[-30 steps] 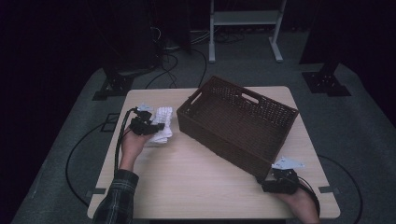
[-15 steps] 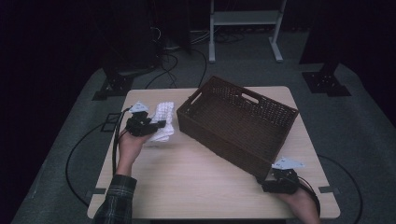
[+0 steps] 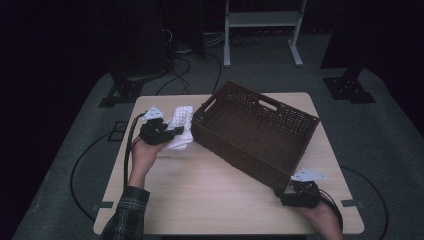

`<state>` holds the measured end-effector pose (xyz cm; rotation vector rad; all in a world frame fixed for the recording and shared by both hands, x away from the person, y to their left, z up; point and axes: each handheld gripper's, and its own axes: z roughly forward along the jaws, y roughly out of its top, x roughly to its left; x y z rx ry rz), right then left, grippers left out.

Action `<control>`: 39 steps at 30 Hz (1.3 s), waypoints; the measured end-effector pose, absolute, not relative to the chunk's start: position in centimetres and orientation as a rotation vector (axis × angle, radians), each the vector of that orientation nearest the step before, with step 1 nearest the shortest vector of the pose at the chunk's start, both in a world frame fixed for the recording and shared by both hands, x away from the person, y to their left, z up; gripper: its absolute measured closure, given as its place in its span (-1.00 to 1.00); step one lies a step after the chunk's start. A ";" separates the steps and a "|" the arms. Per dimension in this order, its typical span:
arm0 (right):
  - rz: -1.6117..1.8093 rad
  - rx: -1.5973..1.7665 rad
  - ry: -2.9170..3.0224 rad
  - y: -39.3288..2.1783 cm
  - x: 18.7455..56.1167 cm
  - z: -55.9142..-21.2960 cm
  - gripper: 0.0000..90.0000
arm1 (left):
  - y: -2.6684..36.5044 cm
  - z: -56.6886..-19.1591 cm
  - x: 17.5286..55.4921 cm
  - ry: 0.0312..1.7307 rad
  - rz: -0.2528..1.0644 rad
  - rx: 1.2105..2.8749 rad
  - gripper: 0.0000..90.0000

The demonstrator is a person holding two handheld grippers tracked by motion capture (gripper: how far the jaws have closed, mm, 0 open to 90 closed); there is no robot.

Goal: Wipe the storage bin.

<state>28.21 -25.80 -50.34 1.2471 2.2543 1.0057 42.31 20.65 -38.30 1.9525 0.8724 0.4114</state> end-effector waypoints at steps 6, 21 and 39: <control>1.006 1.246 2.254 -25.8 28.2 -50.3 -0.62 | 19.9 -39.3 43.0 0.877 0.391 1.980 0.48; 1.006 1.246 2.253 -25.8 28.2 -50.3 -0.62 | 19.1 -41.1 44.1 0.899 0.347 2.015 0.49; 1.006 1.246 2.253 -25.8 28.2 -50.3 -0.62 | 18.8 -42.6 44.7 0.942 0.318 2.058 0.50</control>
